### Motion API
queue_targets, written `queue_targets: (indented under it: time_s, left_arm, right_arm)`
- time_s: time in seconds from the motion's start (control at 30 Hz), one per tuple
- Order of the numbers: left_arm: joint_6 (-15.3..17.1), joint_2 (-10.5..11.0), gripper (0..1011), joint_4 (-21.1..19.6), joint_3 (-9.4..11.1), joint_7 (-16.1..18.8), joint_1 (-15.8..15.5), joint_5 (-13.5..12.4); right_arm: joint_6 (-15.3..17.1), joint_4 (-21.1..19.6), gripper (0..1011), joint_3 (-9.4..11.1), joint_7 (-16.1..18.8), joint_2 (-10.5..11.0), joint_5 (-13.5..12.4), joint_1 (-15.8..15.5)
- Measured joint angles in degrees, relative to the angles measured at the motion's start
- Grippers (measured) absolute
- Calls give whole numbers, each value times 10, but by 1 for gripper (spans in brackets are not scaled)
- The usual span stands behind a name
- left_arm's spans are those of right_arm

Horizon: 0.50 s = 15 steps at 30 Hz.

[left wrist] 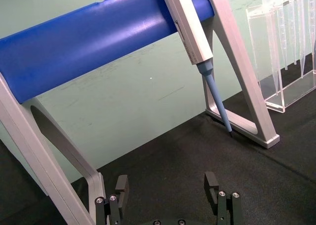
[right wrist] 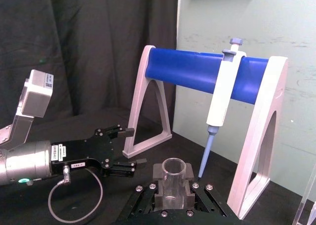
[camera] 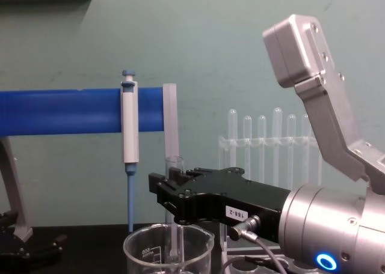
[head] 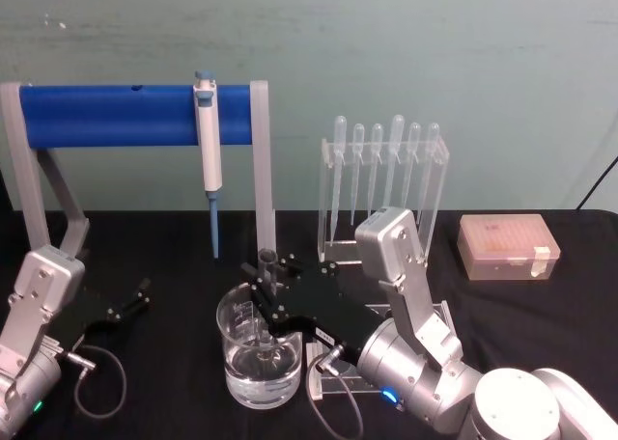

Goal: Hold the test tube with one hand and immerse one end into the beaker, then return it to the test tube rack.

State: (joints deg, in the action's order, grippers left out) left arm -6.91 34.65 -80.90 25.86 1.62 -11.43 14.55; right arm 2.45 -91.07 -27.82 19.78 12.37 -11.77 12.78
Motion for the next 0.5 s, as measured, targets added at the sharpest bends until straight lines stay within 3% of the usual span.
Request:
queue_targets:
  time_s: [0.5]
  left_arm:
    - [0,0,1000,0,0,0,0,0]
  right_arm:
    - [0,0,225,0,0,0,0,0]
